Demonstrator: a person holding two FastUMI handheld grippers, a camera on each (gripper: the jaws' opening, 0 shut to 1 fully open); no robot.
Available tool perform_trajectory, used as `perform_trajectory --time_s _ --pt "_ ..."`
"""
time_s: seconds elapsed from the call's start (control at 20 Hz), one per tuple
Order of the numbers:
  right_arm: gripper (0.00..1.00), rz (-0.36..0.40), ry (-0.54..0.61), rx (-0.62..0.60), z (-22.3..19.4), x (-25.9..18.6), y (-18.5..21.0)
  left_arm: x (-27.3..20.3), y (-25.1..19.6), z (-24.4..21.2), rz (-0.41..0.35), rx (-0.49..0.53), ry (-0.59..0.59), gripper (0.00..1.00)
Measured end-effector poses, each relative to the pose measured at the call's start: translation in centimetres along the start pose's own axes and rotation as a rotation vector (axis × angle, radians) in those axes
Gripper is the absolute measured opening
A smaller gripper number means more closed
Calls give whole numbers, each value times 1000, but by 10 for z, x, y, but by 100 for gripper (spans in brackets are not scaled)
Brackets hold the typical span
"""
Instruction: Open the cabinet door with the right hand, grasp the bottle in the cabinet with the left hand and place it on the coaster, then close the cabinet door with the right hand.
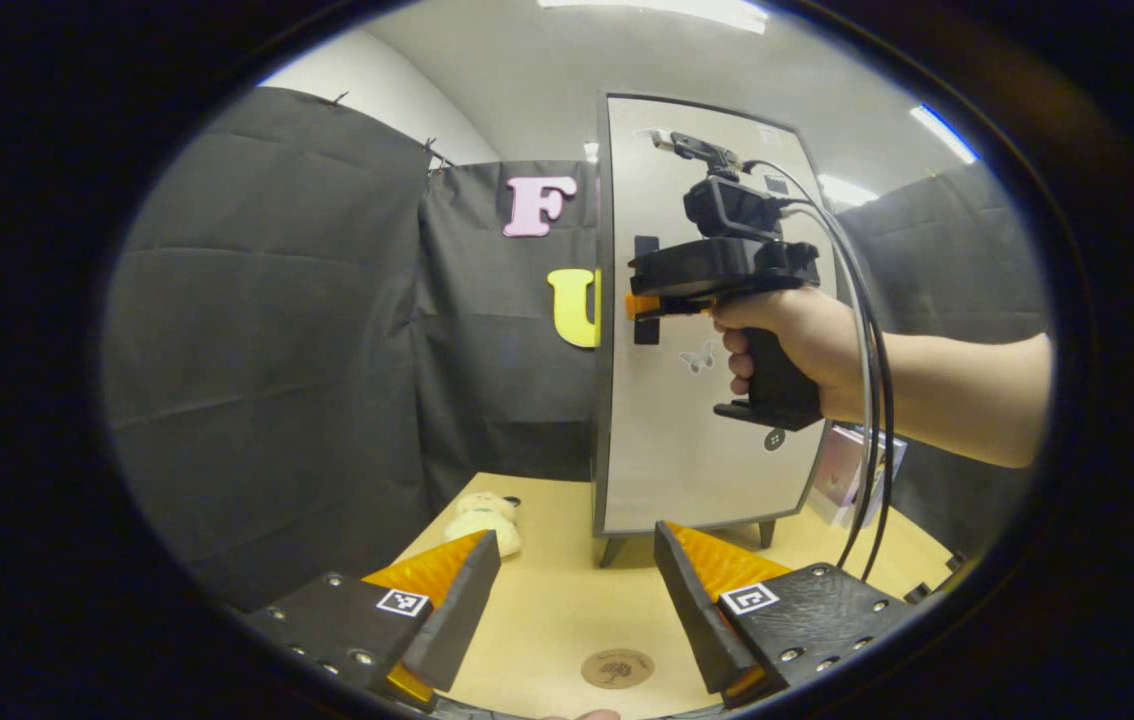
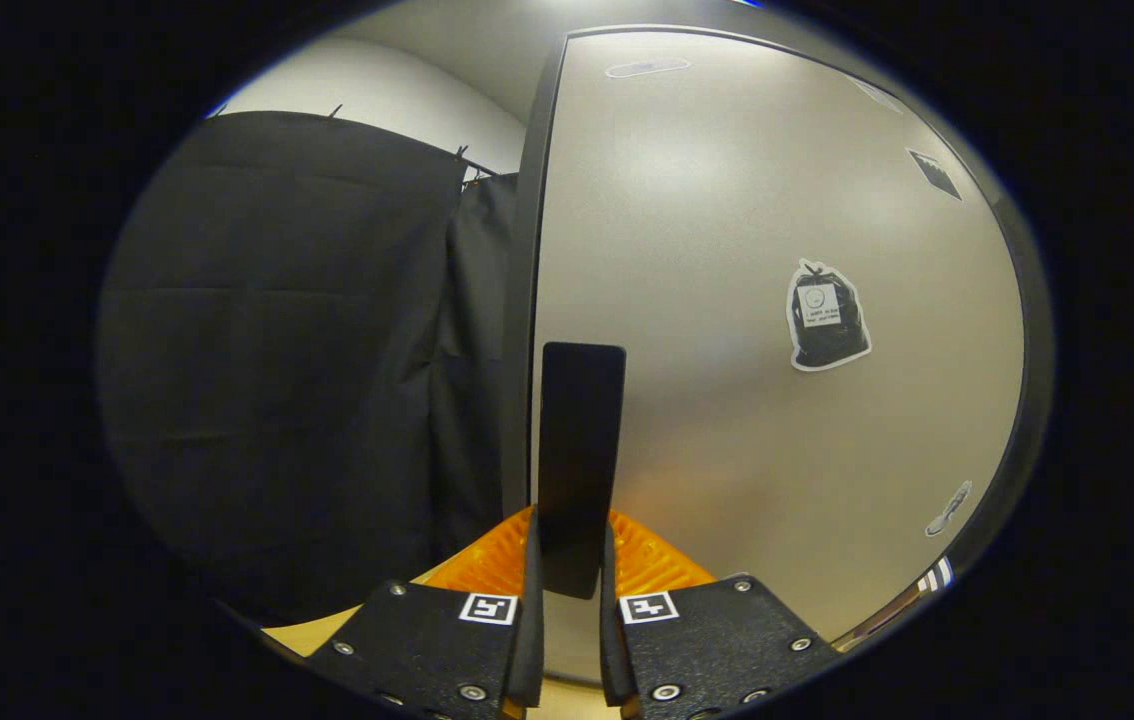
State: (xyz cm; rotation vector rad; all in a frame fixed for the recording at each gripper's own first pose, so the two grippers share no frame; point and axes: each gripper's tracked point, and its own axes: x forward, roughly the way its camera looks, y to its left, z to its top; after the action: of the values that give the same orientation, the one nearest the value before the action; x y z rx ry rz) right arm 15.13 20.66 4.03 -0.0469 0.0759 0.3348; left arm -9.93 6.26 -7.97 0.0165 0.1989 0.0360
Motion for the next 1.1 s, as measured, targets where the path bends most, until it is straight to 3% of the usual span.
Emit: perform_trajectory --time_s 0.15,0.75,1.1 --pt "19 35 0 -8 -1 -3 0 2 -1 0 -9 14 -5 89" --pt "19 191 -8 9 -8 -24 -7 3 -5 1 -55 -11 -23 90" --pt "19 269 -12 34 -9 -23 -16 -5 1 19 12 4 -84 89"
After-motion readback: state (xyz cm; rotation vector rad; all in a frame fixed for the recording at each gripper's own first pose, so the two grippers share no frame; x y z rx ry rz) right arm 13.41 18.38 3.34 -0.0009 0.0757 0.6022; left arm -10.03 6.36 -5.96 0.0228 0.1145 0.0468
